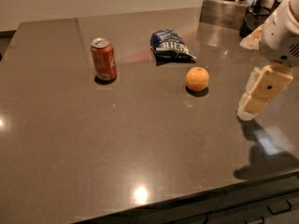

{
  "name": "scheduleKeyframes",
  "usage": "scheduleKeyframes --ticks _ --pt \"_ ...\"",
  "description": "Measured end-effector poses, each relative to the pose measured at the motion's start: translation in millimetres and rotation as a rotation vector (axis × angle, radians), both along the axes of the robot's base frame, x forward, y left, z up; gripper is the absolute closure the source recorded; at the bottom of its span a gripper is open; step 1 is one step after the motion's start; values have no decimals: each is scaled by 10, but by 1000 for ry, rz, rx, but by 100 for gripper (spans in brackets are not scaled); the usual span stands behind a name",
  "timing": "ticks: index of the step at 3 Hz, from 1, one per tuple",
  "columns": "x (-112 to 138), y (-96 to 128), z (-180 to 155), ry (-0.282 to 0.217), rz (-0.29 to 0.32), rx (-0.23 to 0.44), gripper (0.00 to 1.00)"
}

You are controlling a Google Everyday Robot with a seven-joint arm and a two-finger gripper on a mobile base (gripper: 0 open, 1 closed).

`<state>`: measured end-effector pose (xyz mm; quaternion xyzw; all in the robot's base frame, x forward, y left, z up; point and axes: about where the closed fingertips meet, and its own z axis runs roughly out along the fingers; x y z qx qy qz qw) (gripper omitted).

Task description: Move coke can near blue chip bag

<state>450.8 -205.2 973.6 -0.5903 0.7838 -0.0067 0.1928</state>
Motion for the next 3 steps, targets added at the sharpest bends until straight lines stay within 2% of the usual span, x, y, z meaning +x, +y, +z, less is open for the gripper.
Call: scheduleKeyframes --ticks 1,2,3 --pt "114 177 -35 2 6 115 0" --pt "234 314 -101 3 -9 262 0" --pt "283 510 -86 -40 -14 404 0"
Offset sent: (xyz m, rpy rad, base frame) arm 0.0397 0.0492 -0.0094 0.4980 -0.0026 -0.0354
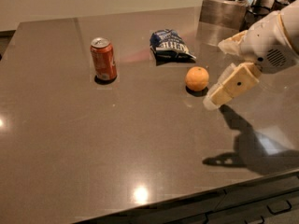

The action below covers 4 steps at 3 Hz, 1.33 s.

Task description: Move coke can near blue chip bag

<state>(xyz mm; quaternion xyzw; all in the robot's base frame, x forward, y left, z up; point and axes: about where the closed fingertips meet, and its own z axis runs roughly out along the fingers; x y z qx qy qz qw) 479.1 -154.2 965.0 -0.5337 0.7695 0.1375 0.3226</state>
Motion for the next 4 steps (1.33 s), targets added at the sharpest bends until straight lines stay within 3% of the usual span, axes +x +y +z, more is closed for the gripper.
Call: scheduleKeyframes --ticks 1,2,3,4 --pt "72 194 48 -88 -27 89 0" --pt "201 307 135 -205 -76 121 0" --pt "201 307 135 -205 -76 121 0" --pt "313 417 147 -194 -67 193 0"
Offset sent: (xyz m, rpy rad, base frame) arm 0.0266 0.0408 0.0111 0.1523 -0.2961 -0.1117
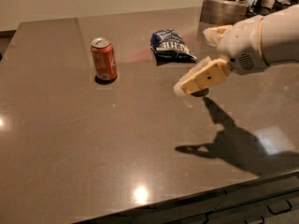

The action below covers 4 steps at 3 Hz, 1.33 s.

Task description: Move coke can near blue chip bag

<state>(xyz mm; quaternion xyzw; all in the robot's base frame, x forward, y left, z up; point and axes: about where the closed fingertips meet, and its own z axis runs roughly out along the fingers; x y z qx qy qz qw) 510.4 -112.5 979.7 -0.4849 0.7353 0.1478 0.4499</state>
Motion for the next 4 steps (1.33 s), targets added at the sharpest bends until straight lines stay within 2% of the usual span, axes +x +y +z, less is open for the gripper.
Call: scheduleKeyframes --ticks 1,4 --pt "205 199 16 0 29 65 0" --pt "669 1005 -47 -49 73 144 0"
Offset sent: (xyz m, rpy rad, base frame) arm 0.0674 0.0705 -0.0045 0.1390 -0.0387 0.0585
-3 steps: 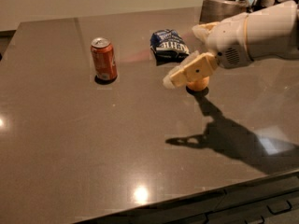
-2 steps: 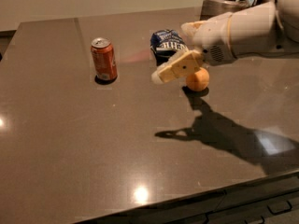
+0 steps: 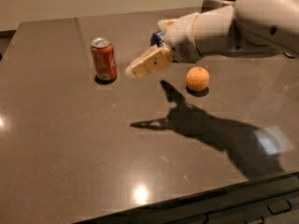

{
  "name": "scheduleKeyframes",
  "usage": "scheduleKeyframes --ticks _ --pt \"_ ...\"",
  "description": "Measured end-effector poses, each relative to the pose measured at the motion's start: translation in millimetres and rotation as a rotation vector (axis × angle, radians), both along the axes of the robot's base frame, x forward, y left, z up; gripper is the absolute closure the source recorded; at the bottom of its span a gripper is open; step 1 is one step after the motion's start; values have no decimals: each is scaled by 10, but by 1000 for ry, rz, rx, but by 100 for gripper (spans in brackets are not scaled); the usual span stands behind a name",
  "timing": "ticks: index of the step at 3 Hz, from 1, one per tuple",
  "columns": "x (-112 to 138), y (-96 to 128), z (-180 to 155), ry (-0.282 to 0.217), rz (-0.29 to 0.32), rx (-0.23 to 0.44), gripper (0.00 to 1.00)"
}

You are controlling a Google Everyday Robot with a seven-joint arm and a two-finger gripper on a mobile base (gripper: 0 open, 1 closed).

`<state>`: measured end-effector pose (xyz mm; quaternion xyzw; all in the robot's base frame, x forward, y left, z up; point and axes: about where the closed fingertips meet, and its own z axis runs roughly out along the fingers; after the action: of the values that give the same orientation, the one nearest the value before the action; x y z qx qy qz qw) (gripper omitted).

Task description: Move coke can near blue chip bag

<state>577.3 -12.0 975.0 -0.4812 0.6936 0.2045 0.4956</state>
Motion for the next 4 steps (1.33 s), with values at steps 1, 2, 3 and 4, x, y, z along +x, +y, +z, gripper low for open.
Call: scheduleKeyframes --ticks 1,2,3,4 --pt "151 326 -36 7 28 31 0" --pt "368 713 -196 42 70 39 0" --pt "465 925 -313 68 93 36 0" --pt "624 1072 -432 76 65 60 0"
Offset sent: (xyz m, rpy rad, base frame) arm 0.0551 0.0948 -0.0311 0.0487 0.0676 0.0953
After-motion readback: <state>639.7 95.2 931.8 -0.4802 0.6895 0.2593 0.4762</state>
